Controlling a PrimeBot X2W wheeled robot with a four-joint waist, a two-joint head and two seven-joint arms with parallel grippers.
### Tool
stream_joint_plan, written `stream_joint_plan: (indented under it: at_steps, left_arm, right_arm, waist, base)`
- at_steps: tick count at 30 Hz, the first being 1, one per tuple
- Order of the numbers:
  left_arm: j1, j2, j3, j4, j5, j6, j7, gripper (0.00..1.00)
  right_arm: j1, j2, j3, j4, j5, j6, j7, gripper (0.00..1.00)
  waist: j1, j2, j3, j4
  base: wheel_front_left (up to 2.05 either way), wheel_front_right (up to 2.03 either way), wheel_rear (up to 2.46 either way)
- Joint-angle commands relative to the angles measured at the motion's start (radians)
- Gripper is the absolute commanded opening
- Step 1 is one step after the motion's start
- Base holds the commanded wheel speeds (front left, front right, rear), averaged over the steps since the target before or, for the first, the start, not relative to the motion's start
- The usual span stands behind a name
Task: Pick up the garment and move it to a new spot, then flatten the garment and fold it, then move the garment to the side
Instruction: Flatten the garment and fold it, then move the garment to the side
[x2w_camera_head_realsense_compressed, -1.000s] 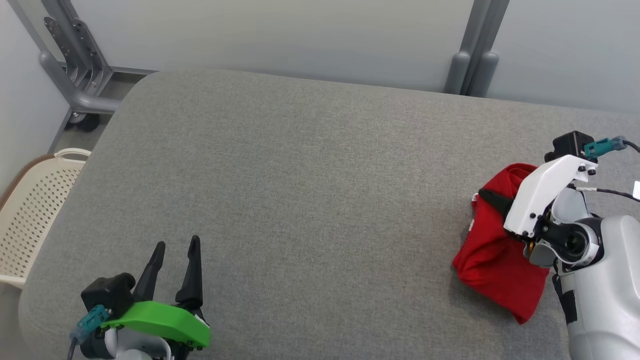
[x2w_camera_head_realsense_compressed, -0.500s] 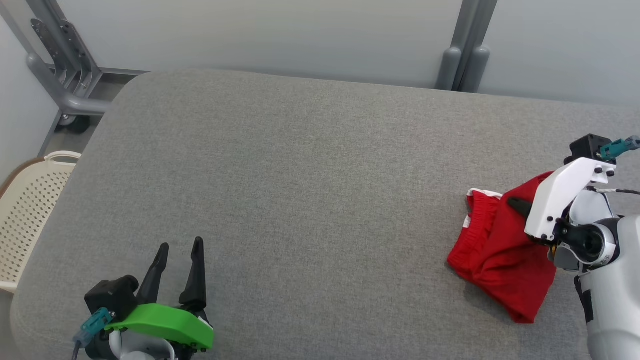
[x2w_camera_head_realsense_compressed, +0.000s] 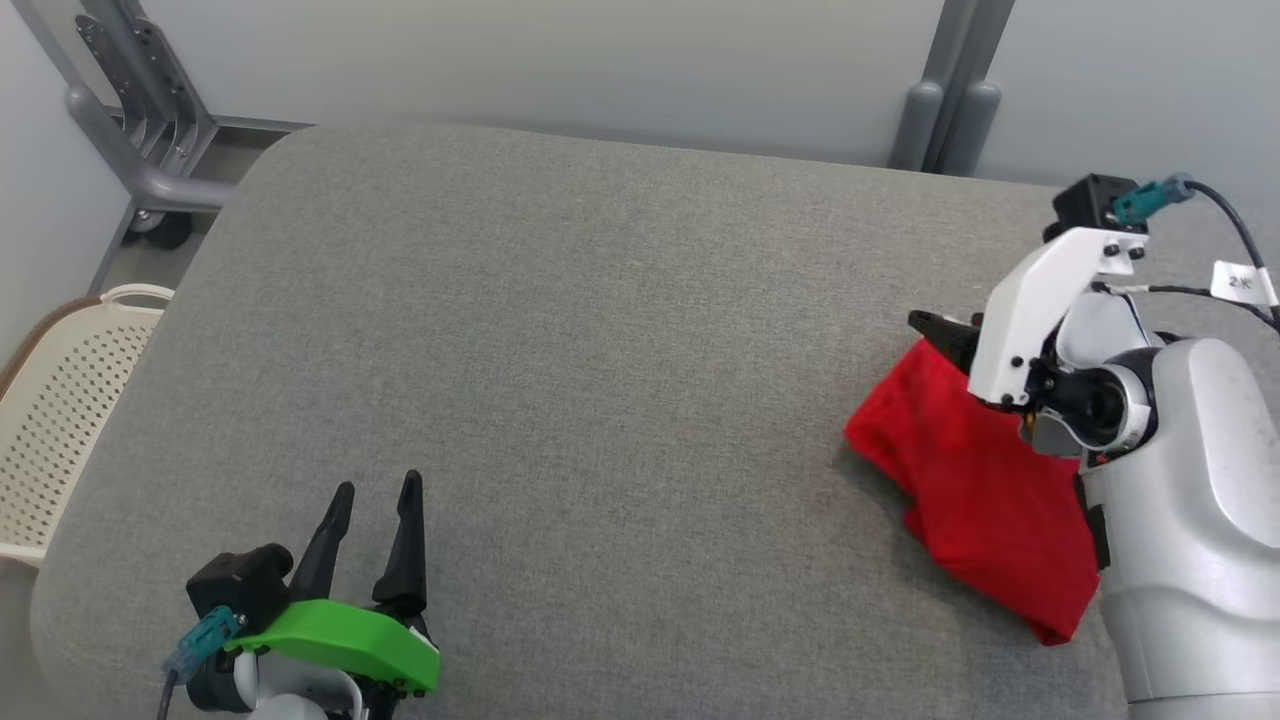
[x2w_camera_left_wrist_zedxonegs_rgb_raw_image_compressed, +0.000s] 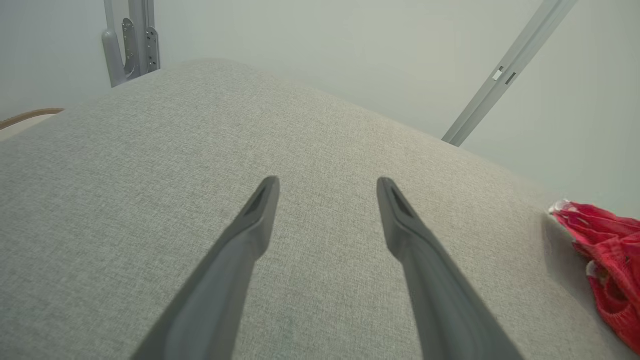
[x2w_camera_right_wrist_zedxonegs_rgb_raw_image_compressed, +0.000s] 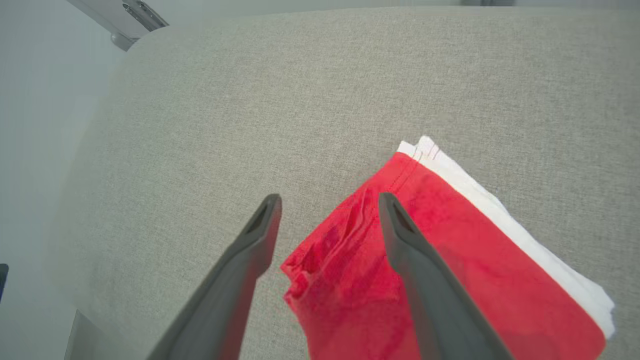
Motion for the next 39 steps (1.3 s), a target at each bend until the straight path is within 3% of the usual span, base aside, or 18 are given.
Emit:
stream_joint_plan:
  at_steps: [1, 6, 10, 19, 30, 39]
  left_arm:
    - [0.003, 0.006, 0.006, 0.0, 0.007, 0.0, -0.003, 1.0]
    - [0.014, 0.012, 0.03, -0.016, 0.012, 0.006, -0.003, 1.0]
    - [0.025, 0.019, 0.044, -0.037, 0.02, 0.01, -0.003, 1.0]
    - [0.091, 0.046, 0.088, -0.092, 0.023, 0.027, -0.002, 1.0]
    - [0.076, 0.047, 0.075, -0.126, 0.027, 0.04, 0.012, 1.0]
    - [0.05, 0.028, 0.057, -0.107, 0.029, 0.036, 0.013, 1.0]
  right_arm:
    - [-0.007, 0.001, 0.016, -0.007, 0.013, 0.001, 0.01, 1.0]
    - [-0.008, 0.01, 0.053, -0.09, 0.079, 0.001, 0.004, 1.0]
    - [0.095, -0.03, 0.036, -0.192, 0.132, 0.001, -0.003, 1.0]
    - [0.379, -0.033, -0.206, -0.29, 0.197, 0.001, 0.01, 1.0]
    - [0.331, 0.006, -0.328, -0.17, 0.155, 0.001, 0.086, 1.0]
    - [0.234, 0.026, -0.376, 0.006, 0.093, 0.001, 0.047, 1.0]
  waist:
    - [0.0, 0.0, -0.001, -0.008]
    - [0.0, 0.0, 0.001, -0.029]
    - [0.0, 0.0, 0.0, -0.042]
    - [0.0, 0.0, 0.001, -0.092]
    - [0.0, 0.0, 0.03, -0.093]
    - [0.0, 0.0, 0.038, -0.042]
  base:
    - [0.0, 0.0, 0.0]
    - [0.0, 0.0, 0.0]
    - [0.0, 0.0, 0.0]
    - [0.0, 0.0, 0.0]
    - [0.0, 0.0, 0.0]
    - [0.0, 0.0, 0.0]
